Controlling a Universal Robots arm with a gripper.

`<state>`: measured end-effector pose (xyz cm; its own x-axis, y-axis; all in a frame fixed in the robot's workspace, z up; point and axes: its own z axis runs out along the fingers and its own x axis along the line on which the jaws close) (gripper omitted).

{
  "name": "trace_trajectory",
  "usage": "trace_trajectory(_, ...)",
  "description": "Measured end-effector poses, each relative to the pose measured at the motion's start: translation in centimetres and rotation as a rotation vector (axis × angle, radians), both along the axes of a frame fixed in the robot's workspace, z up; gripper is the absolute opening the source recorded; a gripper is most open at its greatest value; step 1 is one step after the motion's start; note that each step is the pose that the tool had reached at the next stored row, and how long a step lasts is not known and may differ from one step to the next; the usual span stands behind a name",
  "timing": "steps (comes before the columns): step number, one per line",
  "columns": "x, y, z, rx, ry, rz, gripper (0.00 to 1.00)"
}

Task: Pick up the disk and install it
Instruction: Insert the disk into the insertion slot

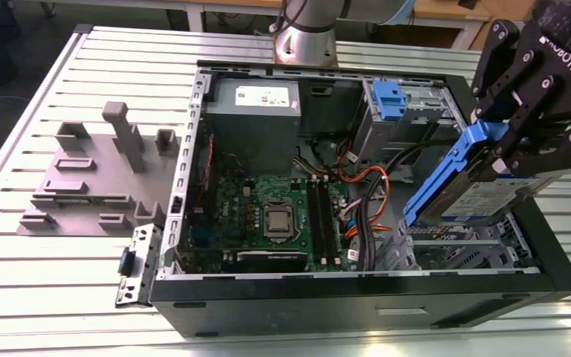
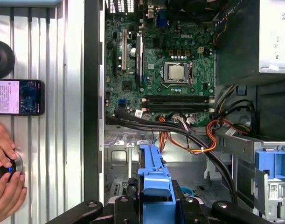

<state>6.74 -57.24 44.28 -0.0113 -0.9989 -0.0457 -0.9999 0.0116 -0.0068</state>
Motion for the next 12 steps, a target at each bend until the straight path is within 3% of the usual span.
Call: trace_trajectory(12,0.46,-0.33,-0.69,-0.0004,0.0,-0.003,0.36)
